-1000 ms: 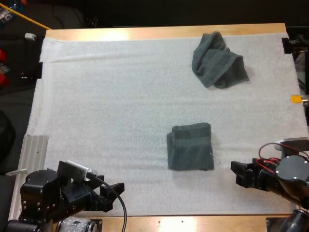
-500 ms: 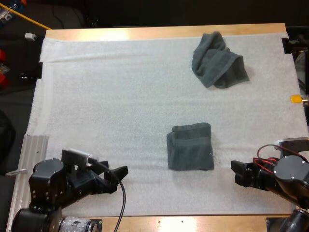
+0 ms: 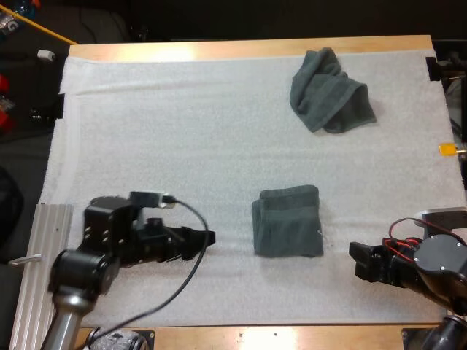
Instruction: Pick towel from pile, fold and stack
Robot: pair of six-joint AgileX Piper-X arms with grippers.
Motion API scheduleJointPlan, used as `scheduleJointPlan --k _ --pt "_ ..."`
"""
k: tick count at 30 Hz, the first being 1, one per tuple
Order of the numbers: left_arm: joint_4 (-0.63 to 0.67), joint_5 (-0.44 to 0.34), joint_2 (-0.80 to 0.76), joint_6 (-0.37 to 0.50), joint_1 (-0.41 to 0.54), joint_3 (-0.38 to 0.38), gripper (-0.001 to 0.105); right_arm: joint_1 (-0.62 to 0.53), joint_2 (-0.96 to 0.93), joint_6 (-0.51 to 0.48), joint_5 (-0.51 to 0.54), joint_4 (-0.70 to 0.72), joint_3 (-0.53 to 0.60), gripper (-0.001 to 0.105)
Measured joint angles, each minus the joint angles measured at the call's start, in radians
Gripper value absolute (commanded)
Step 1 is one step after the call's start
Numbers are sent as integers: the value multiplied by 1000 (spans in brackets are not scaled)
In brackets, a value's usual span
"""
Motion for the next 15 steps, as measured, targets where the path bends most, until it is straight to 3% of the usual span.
scheduleJointPlan --k 15 --pt "-382 -94 407 -165 -247 0 69 0 0 16 0 0 0 62"
